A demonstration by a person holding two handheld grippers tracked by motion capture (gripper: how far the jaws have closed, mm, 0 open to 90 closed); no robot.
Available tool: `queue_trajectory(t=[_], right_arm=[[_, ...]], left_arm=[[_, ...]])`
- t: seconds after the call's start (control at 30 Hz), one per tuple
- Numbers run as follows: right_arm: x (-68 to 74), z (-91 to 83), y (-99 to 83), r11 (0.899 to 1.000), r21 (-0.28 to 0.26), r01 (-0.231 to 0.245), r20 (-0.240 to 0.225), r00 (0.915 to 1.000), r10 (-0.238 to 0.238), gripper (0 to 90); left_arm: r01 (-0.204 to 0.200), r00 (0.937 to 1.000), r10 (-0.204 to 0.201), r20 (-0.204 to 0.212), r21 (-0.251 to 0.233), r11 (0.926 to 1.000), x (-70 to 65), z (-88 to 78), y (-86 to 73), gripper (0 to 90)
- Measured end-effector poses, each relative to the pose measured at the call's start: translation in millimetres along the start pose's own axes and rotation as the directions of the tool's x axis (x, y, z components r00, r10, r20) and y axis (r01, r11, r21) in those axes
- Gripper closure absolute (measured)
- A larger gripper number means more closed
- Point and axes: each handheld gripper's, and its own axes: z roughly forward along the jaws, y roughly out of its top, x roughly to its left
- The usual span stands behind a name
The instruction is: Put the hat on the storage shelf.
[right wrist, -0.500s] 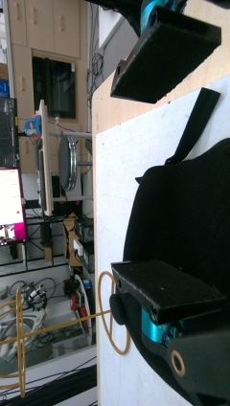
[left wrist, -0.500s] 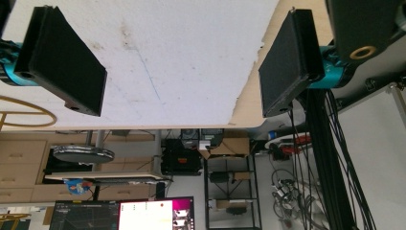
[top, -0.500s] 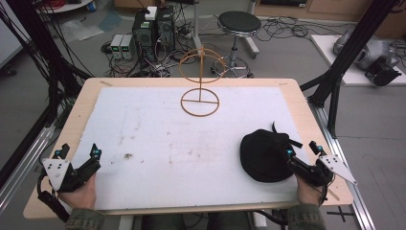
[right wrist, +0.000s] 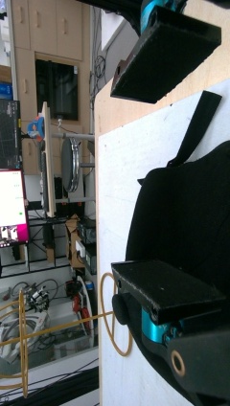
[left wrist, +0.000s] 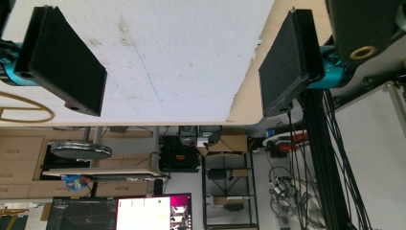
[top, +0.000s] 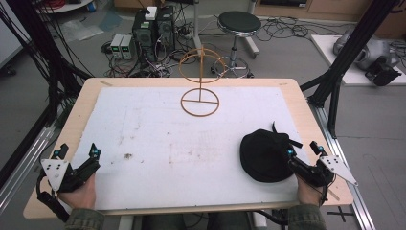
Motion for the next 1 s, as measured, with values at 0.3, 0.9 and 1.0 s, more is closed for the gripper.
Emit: queue_trajectory(t=[0.3, 0.9, 1.0], right_arm=[[-0.6, 0.2, -0.3, 1.000, 0.002, -0.004, -0.002, 1.0000, 0.004, 14.4], [2.2, -6.0, 12.1, 0.999, -0.015, -0.044, -0.077, 0.9961, 0.043, 14.4], [4.9, -6.8, 14.0, 0.999, -0.007, -0.041, -0.101, 0.9941, 0.040, 14.4]], left_arm=[[0.000, 1.0000, 0.000, -0.007, 0.000, 1.0000, -0.4, -0.2, 0.1, 16.9], [0.013, 0.9999, -0.013, 0.000, -0.001, 0.9999, 1.9, 0.8, -0.6, 16.8], [0.012, 0.9999, -0.012, -0.001, 0.000, 0.9999, 2.5, 0.5, -0.2, 16.8]])
